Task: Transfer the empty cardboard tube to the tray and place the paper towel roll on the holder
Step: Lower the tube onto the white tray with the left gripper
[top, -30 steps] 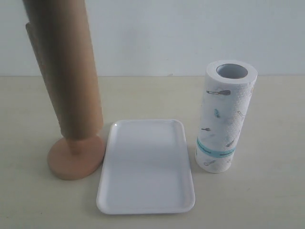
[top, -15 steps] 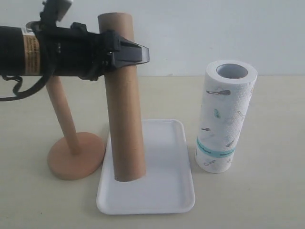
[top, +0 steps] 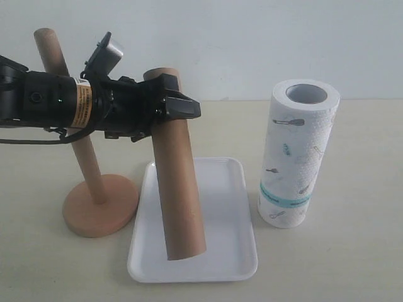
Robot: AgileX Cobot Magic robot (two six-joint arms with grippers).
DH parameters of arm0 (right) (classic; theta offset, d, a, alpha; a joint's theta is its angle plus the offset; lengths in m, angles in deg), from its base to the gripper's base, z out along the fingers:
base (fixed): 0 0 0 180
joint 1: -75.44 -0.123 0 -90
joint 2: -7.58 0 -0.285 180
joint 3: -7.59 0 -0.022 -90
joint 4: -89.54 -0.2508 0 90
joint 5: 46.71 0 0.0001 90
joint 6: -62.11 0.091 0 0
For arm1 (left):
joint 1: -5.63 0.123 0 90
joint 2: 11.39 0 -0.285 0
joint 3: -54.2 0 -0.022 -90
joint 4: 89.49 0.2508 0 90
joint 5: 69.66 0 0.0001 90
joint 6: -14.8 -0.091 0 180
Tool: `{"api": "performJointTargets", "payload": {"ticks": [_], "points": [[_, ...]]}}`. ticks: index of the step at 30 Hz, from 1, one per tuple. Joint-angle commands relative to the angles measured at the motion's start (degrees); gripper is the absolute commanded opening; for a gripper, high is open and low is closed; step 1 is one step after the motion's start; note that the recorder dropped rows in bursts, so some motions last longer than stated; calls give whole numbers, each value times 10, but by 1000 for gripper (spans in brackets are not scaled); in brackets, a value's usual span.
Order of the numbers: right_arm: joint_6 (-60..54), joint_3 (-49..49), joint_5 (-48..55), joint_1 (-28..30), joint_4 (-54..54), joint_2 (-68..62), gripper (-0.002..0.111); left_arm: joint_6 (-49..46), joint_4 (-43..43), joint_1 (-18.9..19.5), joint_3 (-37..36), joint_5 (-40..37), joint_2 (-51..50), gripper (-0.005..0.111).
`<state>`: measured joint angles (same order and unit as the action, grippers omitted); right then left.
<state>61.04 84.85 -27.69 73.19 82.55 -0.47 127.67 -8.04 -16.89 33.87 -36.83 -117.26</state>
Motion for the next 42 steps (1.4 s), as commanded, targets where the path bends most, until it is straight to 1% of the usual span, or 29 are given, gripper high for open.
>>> {"api": "performJointTargets", "payload": {"ticks": [1,4,7,8,9,11,16,17,19,22,27,30,34,36,38,42], "points": [[-2,0,-4,4,2,3,0,7,6,-27,3,-4,-3,4],[-2,0,-4,4,2,3,0,7,6,-48,3,-32,-3,4],[-2,0,-4,4,2,3,0,7,9,-55,3,-59,-9,4],[-2,0,-4,4,2,3,0,8,4,-55,3,-59,-10,4],[-2,0,-4,4,2,3,0,37,4,-55,4,-57,-20,4],[-2,0,-4,4,2,3,0,61,4,-55,4,-46,-39,4],[-2,0,-4,4,2,3,0,61,5,-55,5,-40,-80,4],[-2,0,-4,4,2,3,0,59,8,-55,10,-40,-84,4],[-2,0,-4,4,2,3,0,57,40,-55,35,-40,-92,4],[-2,0,-4,4,2,3,0,58,46,-55,71,-40,-92,4],[-2,0,-4,4,2,3,0,61,79,-55,90,-40,-92,6],[-2,0,-4,4,2,3,0,75,107,-55,90,-58,-92,17],[-2,0,-11,4,2,3,0,75,110,-54,90,-61,-92,40],[-2,0,-8,4,2,3,0,75,110,-54,90,-61,-92,49],[-2,0,-6,4,2,3,0,75,110,-54,90,-61,-92,54],[-2,0,-6,4,2,3,0,75,110,-54,90,-61,-92,58]]}}
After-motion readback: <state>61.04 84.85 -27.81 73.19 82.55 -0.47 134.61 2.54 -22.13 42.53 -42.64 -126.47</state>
